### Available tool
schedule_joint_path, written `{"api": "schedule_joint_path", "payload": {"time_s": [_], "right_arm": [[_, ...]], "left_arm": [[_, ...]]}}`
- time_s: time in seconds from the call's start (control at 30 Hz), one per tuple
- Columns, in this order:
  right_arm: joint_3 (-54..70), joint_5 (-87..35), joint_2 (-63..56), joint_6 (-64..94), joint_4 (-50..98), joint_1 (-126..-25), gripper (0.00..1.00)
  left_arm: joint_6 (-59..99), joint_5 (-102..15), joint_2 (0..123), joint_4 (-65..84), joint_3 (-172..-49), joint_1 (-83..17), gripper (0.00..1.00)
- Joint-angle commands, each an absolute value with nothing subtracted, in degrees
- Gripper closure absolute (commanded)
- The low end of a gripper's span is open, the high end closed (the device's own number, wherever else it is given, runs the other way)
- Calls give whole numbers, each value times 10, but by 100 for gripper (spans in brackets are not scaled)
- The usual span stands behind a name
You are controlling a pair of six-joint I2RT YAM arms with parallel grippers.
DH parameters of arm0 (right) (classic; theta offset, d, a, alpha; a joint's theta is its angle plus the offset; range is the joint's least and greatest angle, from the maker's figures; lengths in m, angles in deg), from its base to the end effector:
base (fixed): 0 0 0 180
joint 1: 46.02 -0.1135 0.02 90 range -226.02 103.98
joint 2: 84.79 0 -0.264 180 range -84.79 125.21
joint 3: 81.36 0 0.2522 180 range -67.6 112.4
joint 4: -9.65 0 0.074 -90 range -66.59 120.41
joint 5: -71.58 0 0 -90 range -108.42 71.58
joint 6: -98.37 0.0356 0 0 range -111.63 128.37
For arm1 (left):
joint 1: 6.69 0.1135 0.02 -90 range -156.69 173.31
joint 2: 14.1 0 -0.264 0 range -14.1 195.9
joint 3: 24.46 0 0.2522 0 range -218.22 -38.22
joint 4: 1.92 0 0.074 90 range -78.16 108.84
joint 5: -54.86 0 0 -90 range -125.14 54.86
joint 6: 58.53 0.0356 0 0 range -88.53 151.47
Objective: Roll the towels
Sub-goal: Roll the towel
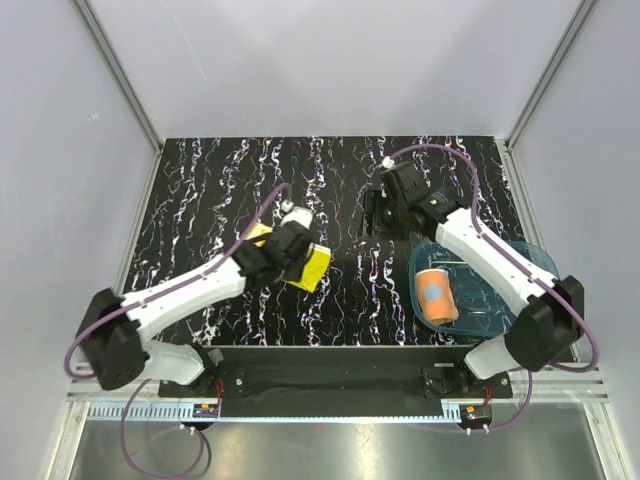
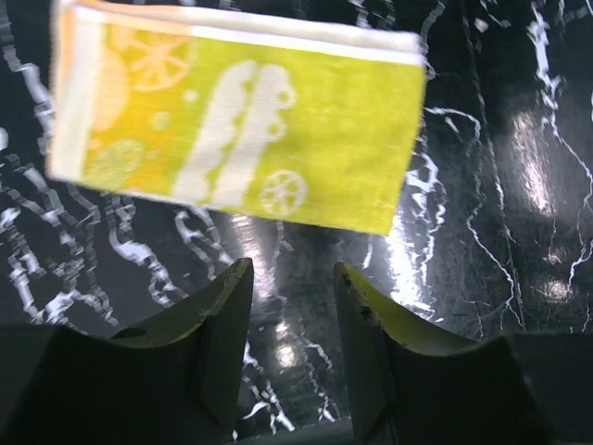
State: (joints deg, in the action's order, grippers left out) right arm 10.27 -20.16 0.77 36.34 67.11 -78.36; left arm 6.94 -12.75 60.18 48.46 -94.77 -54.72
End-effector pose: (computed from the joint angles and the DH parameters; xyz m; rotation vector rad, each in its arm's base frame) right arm 0.2687 0.1714 0.3177 -0.1100 2.5296 0.4788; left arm 0.1855 -0.1860 0.2633 0.3417 2.3980 -0.0743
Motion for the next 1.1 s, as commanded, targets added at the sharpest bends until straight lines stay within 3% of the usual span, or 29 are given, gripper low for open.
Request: {"api": "schedule_joint_path", "payload": {"time_s": [0.0, 0.17, 0.33, 1.07], "right_arm": [[79, -151, -52, 380, 689, -783, 33], [54, -132, -94, 377, 716, -783, 30], [34, -124, -125, 380, 721, -782, 28], [45, -154, -106, 390, 725, -782, 29]], "left_arm": [[81, -112, 653, 423, -950, -578, 54], [91, -116, 722, 390, -962, -600, 45], [103, -122, 764, 374, -968, -606, 42], [112, -127, 861, 358, -961, -618, 55]]}}
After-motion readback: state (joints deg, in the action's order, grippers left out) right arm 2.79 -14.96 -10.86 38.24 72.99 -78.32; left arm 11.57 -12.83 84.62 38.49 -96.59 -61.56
